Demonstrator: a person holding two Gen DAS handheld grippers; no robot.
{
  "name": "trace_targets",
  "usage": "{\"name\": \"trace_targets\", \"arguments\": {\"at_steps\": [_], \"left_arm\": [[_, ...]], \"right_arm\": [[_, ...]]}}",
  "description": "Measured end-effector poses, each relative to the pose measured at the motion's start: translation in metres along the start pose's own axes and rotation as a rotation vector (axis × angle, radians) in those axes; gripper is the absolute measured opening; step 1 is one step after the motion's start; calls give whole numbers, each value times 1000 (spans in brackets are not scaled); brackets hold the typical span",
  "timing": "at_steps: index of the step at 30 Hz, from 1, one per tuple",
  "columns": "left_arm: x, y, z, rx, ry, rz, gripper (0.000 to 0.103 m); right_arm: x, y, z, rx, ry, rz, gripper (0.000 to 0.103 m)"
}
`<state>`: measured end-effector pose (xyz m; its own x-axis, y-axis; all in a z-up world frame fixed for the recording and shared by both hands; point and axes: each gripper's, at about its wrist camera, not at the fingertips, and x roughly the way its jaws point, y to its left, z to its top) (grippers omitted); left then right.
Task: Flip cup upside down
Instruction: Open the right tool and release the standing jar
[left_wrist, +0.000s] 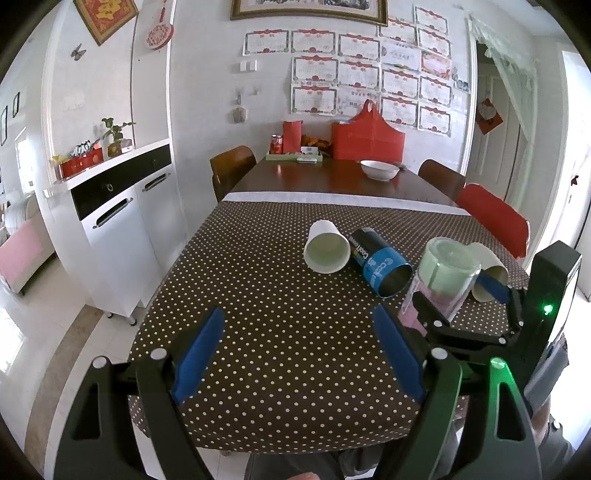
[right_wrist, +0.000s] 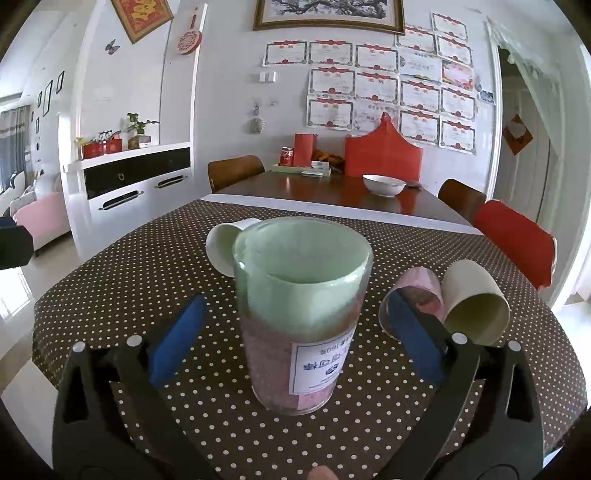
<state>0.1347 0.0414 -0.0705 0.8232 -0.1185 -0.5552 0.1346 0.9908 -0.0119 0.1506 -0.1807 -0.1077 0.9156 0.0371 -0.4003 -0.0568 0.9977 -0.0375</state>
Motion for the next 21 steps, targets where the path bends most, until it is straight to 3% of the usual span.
{"name": "trace_targets", "arguments": {"at_steps": [12,21], "left_arm": [[-24,-8,6,7,-47,-4,82],[-48,-20,14,25,-101,-2,82]], "right_arm": [[-39,-28,28,82,-30,11,97],[-76,-47,57,171,-1,48,97]]}}
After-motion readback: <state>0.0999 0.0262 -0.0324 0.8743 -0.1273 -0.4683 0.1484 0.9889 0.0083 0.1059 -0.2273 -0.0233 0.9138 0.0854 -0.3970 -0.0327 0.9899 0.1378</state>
